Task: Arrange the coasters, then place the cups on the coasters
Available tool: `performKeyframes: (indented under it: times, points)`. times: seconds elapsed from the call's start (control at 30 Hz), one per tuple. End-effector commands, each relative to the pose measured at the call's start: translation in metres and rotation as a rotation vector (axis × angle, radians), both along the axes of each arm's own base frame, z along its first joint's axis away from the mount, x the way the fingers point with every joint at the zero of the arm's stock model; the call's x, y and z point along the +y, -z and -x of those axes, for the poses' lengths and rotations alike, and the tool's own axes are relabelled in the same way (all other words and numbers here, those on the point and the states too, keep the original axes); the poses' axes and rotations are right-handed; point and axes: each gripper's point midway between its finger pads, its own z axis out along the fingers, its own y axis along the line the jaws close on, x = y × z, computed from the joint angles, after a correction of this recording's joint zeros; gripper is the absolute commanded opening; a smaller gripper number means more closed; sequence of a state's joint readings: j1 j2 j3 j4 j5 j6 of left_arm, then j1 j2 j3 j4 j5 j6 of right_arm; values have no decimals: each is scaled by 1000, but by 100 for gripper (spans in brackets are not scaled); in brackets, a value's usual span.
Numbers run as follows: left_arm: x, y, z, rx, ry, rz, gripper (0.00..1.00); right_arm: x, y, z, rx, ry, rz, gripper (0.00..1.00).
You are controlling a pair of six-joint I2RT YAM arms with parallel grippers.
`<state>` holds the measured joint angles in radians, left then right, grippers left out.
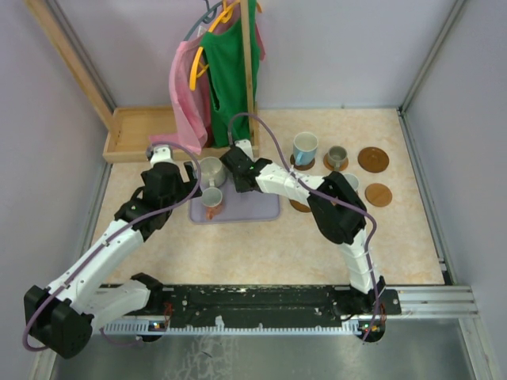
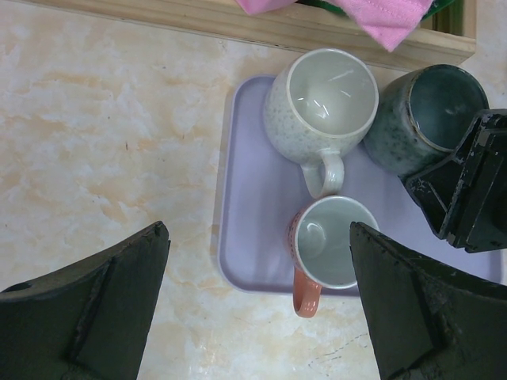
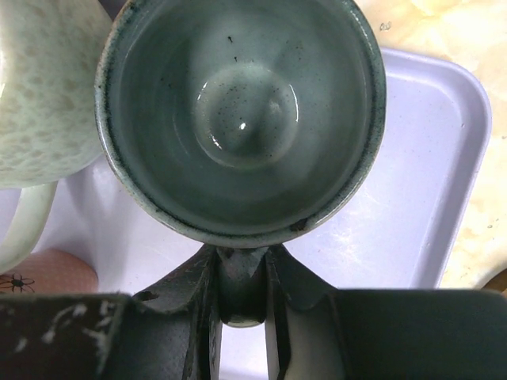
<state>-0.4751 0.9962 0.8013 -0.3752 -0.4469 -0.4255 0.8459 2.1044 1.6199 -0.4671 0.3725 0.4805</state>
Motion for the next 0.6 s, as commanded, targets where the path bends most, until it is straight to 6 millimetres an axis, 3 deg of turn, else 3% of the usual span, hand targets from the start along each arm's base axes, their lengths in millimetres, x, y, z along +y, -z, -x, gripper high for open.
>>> performKeyframes:
  times: [0.0, 0.07, 0.23, 0.57]
  points:
    - [2, -2, 2, -9, 0, 6, 100, 8, -23, -16, -50, 0, -37, 9]
    - [2, -3, 2, -9, -2, 6, 100, 9, -22, -17, -49, -3, -38, 1]
    - [2, -3, 1, -10, -1, 8, 100, 6, -23, -16, -50, -4, -37, 0]
    - [1, -4, 1, -11, 0, 11, 100, -7, -66, -8, -133, 15, -87, 0]
